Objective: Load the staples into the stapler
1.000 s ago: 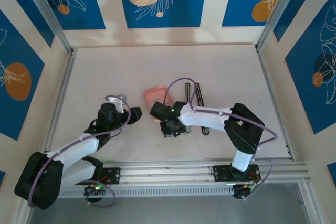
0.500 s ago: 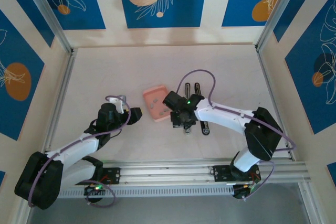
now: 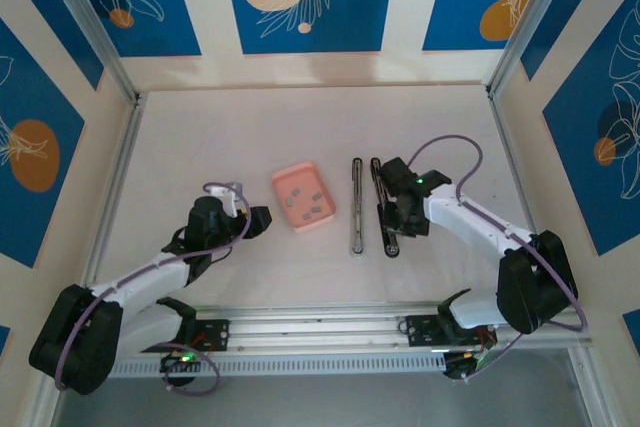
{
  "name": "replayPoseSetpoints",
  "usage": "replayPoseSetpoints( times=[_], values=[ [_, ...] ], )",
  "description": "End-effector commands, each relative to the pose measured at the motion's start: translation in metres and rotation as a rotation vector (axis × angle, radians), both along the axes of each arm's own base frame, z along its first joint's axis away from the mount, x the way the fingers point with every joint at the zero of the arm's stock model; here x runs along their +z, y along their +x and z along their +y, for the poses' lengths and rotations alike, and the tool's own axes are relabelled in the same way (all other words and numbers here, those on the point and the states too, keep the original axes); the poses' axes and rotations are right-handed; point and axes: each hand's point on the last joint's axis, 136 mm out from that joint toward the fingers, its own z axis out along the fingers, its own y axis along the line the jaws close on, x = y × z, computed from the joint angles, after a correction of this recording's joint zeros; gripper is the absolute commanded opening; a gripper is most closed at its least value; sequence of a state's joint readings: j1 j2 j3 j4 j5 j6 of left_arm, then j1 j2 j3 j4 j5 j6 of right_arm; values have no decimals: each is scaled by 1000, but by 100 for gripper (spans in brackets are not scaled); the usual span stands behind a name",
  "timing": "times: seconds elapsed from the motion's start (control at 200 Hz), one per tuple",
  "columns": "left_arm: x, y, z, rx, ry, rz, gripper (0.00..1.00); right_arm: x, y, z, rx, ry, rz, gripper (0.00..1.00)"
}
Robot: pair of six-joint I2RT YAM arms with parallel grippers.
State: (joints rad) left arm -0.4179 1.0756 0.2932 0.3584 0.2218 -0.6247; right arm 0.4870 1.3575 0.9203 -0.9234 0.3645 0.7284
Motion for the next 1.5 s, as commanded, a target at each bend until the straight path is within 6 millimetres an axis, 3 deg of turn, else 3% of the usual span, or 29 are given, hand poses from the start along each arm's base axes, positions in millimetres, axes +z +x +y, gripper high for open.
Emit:
replayPoseSetpoints(
  times=[0.0, 0.23, 0.89, 1.225, 1.496],
  values=[
    [13, 5, -8, -29, -11, -40, 62, -9, -14, -17, -10, -12, 77, 18],
    [15, 7, -10, -32, -8, -44, 62, -25, -13, -28, -12, -58, 136, 18],
    [12, 6, -11, -39, -1, -32, 62, -43, -20, -1, 47, -22, 189, 18],
    [17, 6, -13, -54, -6, -46, 62, -30, -20, 7, 57, -32, 140, 18],
    [33, 8, -17, -77, -14, -132, 62, 1, -11, 10, 67, -16, -22, 18]
  ],
)
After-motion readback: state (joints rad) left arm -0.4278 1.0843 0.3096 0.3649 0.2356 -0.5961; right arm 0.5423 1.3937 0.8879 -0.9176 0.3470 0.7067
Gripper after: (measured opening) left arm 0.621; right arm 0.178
